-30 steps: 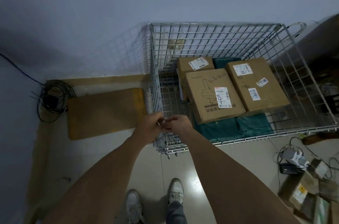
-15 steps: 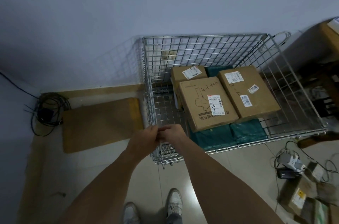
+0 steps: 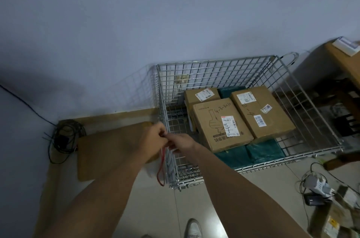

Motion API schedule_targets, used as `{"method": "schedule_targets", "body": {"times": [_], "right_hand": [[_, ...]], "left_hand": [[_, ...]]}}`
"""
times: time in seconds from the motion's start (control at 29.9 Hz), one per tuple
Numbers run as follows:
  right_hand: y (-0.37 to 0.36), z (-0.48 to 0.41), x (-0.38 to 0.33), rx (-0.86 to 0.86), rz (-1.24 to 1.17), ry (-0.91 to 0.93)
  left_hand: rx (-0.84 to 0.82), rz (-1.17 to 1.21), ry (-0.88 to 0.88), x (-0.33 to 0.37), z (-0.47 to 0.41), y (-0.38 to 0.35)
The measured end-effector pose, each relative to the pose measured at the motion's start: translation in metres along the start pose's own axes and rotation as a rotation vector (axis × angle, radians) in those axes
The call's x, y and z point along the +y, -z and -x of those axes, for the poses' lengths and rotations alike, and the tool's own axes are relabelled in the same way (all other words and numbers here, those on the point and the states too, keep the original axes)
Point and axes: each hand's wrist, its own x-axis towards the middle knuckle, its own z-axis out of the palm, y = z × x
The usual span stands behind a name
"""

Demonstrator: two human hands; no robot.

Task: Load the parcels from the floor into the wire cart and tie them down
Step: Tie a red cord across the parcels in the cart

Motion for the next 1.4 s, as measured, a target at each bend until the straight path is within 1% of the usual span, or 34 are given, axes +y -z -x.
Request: {"method": "schedule_targets", "body": {"times": [0.07,0.13,0.17,0.27,0.3,0.4,0.5,0.57,0.63,0.7,0.77,0.87,0.97,1.07,1.14,1.27,1.34,1.4], "right_hand": [[0.007,0.022,-0.026,-0.089,-0.008,0.093],[0.012,0.044,-0.051,-0.207,0.036,0.216],[0.012,0.054,-0.063,-0.201,0.054,0.265],[0.015,0.078,-0.097,0.005,0.042,0.391],[0.016,0.09,-0.11,0.034,0.025,0.422],[0.023,0.129,-0.151,0.024,-0.061,0.507],[0.037,0.173,-0.188,0.08,-0.113,0.595],[0.049,0.198,-0.209,0.119,-0.188,0.658],[0.059,0.224,-0.228,0.11,-0.275,0.698],[0.069,0.244,-0.241,0.118,-0.353,0.734],[0.08,0.257,-0.25,0.141,-0.402,0.768],[0.106,0.282,-0.253,0.143,-0.391,0.81],[0.131,0.3,-0.259,0.103,-0.396,0.838],[0.153,0.314,-0.266,0.104,-0.322,0.826],[0.188,0.328,-0.268,0.159,-0.262,0.836],[0.251,0.344,-0.268,0.287,-0.123,0.804],[0.276,0.346,-0.26,0.284,-0.003,0.754],[0.302,0.346,-0.247,0.231,0.055,0.707]], "left_hand": [[0.057,0.076,0.079,0.019,-0.008,0.026],[0.034,0.104,0.137,0.039,-0.016,0.058],[0.006,0.133,0.148,0.051,-0.018,0.074],[-0.084,0.246,0.123,0.094,-0.016,0.112],[-0.089,0.275,0.103,0.109,-0.013,0.125],[-0.122,0.448,0.055,0.15,-0.004,0.16],[-0.213,0.658,0.0,0.193,0.007,0.193],[-0.227,0.78,-0.062,0.224,0.013,0.208],[-0.235,0.85,-0.109,0.259,0.021,0.215],[-0.231,0.843,-0.168,0.291,0.028,0.21],[-0.193,0.845,-0.231,0.316,0.032,0.202],[-0.142,0.79,-0.281,0.347,0.04,0.187],[-0.114,0.71,-0.313,0.366,0.04,0.175],[-0.142,0.652,-0.339,0.384,0.036,0.17],[-0.156,0.622,-0.364,0.416,0.035,0.157],[-0.096,0.583,-0.404,0.475,0.029,0.133],[-0.081,0.607,-0.412,0.492,0.021,0.124],[-0.047,0.648,-0.415,0.507,0.01,0.113]]}}
